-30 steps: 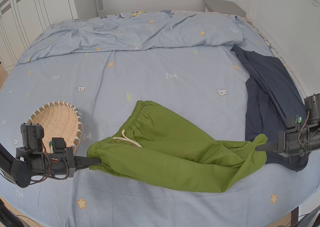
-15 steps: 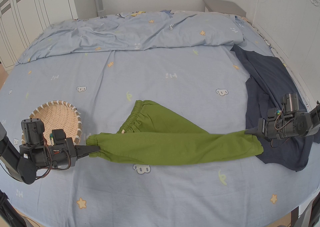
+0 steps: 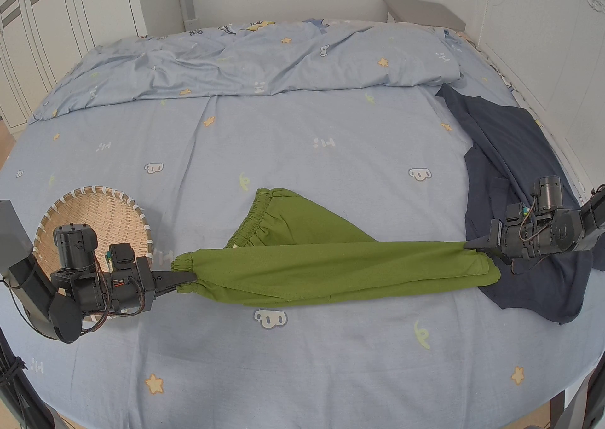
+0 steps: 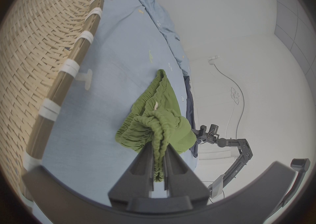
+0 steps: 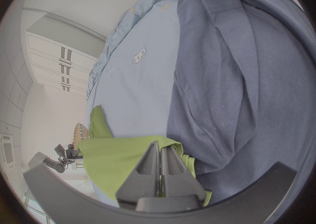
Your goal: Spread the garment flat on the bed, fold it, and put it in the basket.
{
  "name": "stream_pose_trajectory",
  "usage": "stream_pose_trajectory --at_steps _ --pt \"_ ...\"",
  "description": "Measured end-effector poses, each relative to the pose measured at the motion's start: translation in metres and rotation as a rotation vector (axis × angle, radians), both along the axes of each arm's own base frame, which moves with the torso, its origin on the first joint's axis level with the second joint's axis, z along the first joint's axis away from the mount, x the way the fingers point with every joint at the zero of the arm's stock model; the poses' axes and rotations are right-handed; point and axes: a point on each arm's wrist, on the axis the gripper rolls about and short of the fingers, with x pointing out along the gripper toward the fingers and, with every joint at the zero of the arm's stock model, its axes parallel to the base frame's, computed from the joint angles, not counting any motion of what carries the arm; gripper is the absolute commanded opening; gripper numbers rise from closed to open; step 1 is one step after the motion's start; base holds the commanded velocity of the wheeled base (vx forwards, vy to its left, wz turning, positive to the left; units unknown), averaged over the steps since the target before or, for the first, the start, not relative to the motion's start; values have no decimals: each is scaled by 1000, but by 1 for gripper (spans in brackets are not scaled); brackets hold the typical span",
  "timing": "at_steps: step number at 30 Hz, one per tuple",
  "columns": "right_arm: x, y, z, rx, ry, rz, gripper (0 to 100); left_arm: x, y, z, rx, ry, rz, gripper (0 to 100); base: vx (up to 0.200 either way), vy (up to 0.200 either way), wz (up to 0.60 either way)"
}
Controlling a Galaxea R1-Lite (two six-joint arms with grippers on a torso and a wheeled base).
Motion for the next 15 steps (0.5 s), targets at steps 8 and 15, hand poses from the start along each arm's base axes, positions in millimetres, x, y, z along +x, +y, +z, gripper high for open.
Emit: stream_pose_trajectory --at_steps 8,15 --pt "-15 4 19 8 -26 10 100 -1 -2 -2 0 7 -7 0 0 0 0" --pt "-33 3 43 25 -59 7 100 -1 -5 -2 -1 10 -16 0 0 0 0"
